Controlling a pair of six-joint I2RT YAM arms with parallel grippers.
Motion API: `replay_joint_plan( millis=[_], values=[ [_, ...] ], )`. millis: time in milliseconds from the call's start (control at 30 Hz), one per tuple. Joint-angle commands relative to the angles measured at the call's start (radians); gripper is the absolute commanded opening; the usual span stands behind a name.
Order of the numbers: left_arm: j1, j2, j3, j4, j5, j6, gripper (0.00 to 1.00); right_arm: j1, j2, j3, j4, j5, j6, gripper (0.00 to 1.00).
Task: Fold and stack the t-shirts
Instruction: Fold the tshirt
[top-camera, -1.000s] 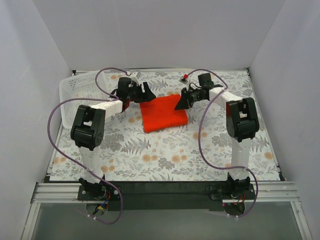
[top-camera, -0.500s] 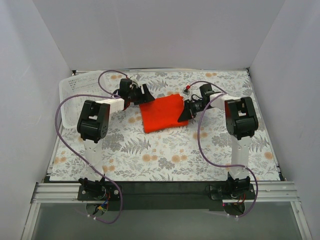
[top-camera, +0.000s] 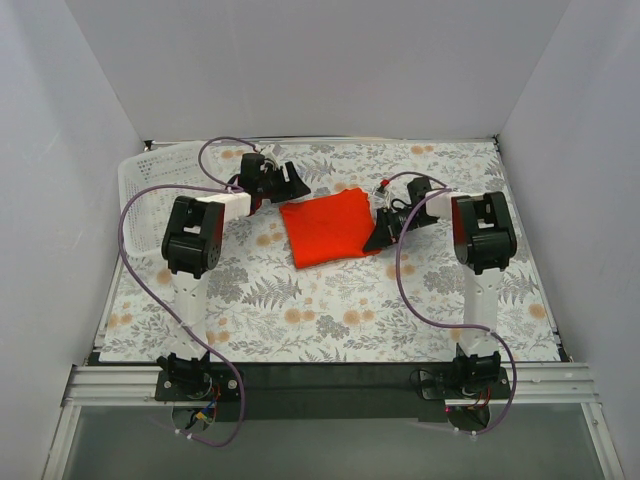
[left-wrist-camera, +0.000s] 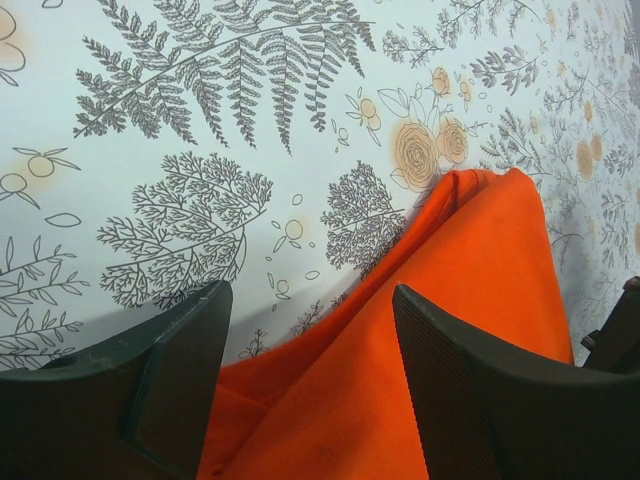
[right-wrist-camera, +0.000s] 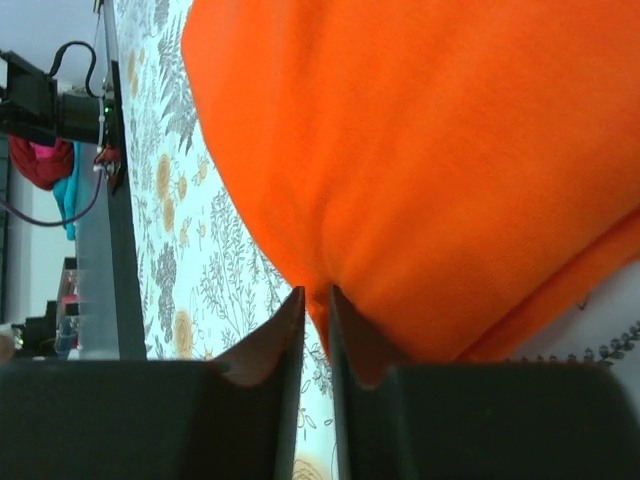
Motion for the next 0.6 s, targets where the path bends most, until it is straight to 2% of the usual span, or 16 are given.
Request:
replay_joint_plan(
  millis=[0,133,167,233,267,300,333,367,400,567],
  values=[
    [0.005,-0.059,0.021,0.032,-0.009,0.027,0.61,-0.008,-0.071,0.047,-0.138,0.018,-0.145,0.22],
    [0.005,-0.208,0.070,0.031,-0.062,0.072,0.62,-0.008,-0.221,0.038,-0.154,0.102,-0.195,0.33],
    [0.005,-0.233,0.075,0.026,-0.064,0.078,0.63,-0.010,-0.239,0.039,-0.151,0.178,-0.186,0.34],
    [0.007,-0.295,0.064,0.018,-0.064,0.089,0.63,-0.008,-0.273,0.026,-0.106,0.286,-0.140,0.47],
    [0.005,-0.366,0.050,0.020,-0.049,0.098,0.63,-0.010,-0.279,0.018,-0.042,0.395,-0.068,0.52],
    [0.004,-0.403,0.003,0.026,-0.040,0.101,0.64,-0.008,-0.281,0.013,-0.017,0.428,-0.051,0.67],
    [0.004,-0.441,-0.026,0.028,-0.035,0.101,0.64,-0.008,-0.270,0.010,0.009,0.464,-0.011,0.77],
    [0.004,-0.536,-0.066,0.029,-0.032,0.102,0.64,-0.007,-0.261,0.010,0.030,0.508,0.024,0.94],
    [0.004,-0.581,-0.107,0.038,-0.032,0.105,0.64,-0.007,-0.247,0.019,0.053,0.512,0.076,0.98],
    [0.005,-0.878,-0.436,0.014,-0.049,0.116,0.67,0.021,-0.135,0.107,0.057,0.515,0.140,0.98]
  ],
)
